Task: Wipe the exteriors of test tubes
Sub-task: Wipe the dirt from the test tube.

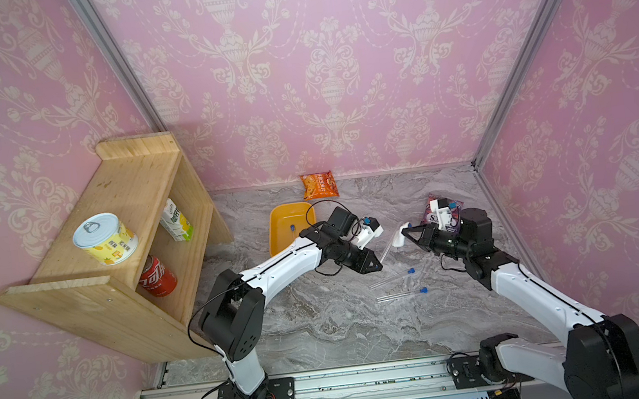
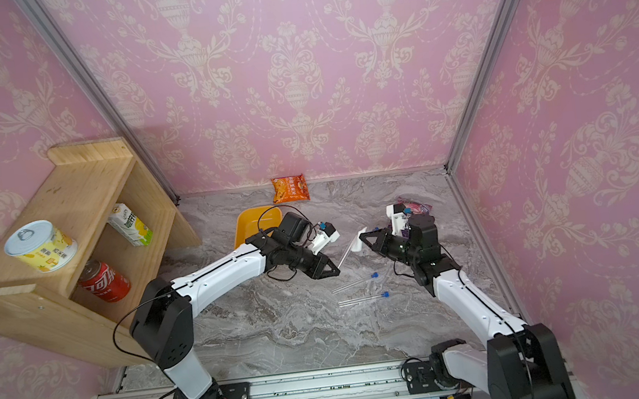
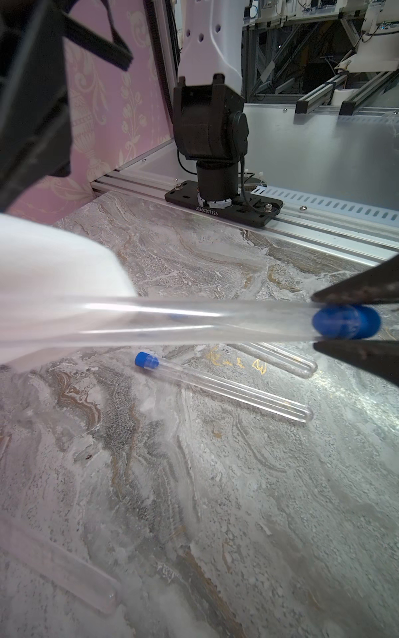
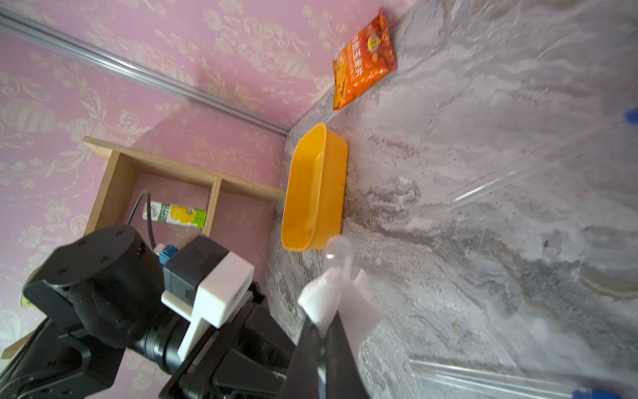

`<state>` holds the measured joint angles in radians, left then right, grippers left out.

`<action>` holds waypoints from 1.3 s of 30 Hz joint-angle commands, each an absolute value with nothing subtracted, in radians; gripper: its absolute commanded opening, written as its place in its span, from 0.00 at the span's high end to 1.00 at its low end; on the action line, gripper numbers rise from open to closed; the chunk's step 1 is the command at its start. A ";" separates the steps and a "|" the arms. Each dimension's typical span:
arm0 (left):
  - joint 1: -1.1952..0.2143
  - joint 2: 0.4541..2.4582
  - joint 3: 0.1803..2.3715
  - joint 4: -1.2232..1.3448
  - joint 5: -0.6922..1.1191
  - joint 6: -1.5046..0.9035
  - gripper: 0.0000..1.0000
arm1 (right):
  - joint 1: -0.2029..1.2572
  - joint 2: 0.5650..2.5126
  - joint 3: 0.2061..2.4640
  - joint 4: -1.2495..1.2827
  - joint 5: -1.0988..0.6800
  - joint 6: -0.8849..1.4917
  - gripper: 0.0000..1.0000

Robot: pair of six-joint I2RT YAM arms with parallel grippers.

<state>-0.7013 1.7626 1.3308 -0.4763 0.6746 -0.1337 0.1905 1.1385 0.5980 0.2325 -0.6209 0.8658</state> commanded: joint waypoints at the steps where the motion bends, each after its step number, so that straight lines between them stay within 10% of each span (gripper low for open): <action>1: -0.699 1.769 1.347 -0.482 0.694 -0.138 0.84 | 0.285 1.110 0.539 0.266 -0.561 0.898 1.00; 21: -0.702 1.765 1.341 -0.512 0.523 -0.169 0.82 | 0.145 1.114 0.784 -0.040 -0.461 0.655 1.00; 39: -0.707 1.770 1.344 -0.519 0.507 -0.167 0.83 | 0.334 1.182 0.810 -0.090 -0.311 0.633 1.00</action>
